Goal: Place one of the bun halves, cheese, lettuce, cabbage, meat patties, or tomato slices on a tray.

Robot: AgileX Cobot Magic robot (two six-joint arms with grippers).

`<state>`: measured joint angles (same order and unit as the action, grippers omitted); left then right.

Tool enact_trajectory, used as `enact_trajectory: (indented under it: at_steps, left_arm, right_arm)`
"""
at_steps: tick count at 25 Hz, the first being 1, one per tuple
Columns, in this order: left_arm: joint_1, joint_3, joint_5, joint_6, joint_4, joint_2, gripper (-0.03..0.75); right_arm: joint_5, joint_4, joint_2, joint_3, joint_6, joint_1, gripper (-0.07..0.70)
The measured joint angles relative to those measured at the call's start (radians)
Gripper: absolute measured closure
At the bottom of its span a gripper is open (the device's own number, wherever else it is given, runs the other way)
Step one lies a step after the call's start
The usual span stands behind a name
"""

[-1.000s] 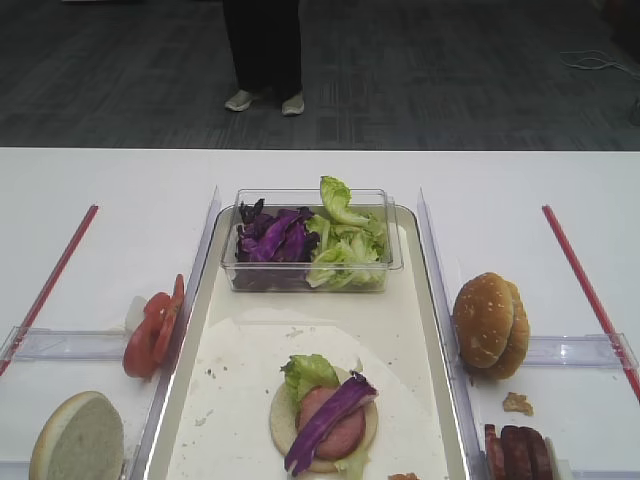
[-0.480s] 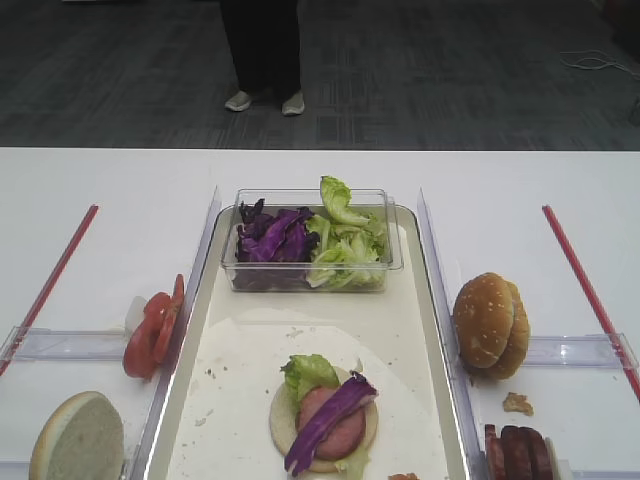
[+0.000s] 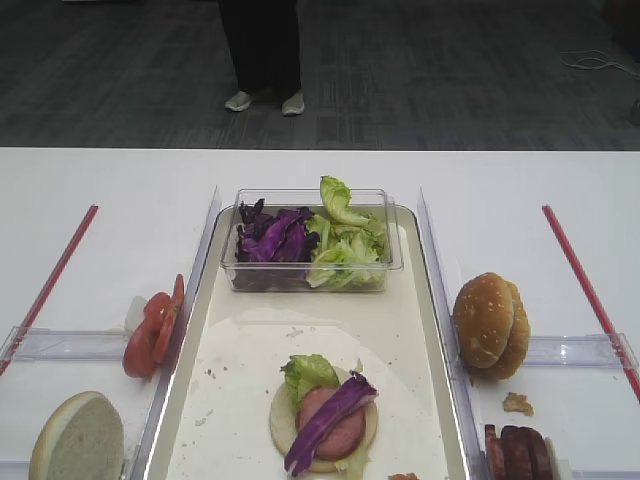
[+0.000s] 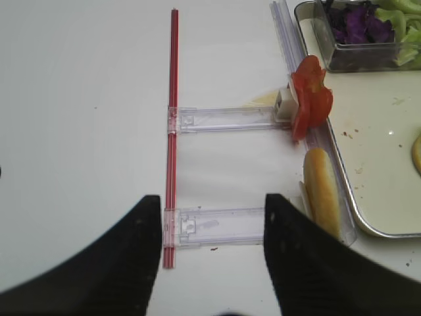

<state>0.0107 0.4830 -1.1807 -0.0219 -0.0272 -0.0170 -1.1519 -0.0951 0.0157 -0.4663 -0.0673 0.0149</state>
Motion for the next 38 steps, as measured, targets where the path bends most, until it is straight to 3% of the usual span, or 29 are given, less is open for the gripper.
enact_trajectory:
  at_steps: [38]
  left_arm:
    - [0.0, 0.0, 0.0, 0.0, 0.0, 0.0, 0.375]
  right_arm:
    - [0.0, 0.0, 0.0, 0.0, -0.004, 0.0, 0.22]
